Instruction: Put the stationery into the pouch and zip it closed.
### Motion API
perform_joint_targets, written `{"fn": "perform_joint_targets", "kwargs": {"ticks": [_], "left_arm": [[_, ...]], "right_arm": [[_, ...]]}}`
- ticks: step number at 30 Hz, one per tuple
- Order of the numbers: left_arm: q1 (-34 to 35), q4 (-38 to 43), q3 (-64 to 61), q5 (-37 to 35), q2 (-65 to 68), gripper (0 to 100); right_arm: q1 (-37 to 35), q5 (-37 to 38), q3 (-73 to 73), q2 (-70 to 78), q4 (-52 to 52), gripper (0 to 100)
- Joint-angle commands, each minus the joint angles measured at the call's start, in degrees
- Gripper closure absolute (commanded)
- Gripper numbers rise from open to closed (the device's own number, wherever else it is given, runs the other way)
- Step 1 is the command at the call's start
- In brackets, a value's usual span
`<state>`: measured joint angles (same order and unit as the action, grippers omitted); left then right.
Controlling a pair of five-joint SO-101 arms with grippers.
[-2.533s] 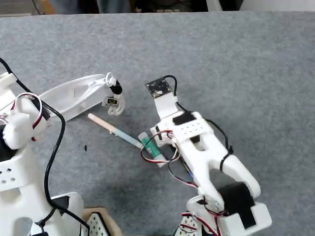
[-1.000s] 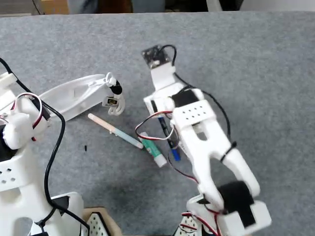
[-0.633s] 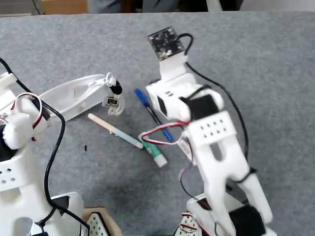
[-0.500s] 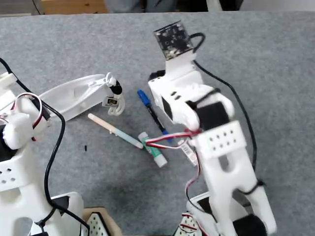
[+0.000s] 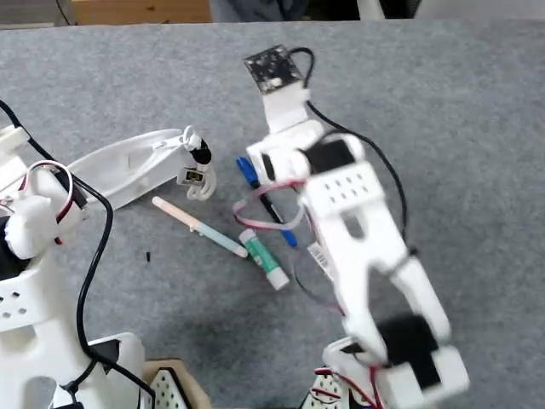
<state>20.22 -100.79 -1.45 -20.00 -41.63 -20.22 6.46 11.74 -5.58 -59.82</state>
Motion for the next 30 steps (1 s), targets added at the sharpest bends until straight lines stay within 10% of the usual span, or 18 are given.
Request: {"fn": "perform_joint_targets", "kwargs": {"ticks": [1, 30], "left_arm": [[0.92, 0.18, 2.24, -0.26, -0.88, 97], [1.01, 0.09, 2.42, 0.88, -0.97, 97]], "right_arm": [[0.35, 0.18, -11.3, 11.74, -0.35, 89.7], [-2.99, 0.09, -84.62, 72.13, -28.13, 89.6]]}}
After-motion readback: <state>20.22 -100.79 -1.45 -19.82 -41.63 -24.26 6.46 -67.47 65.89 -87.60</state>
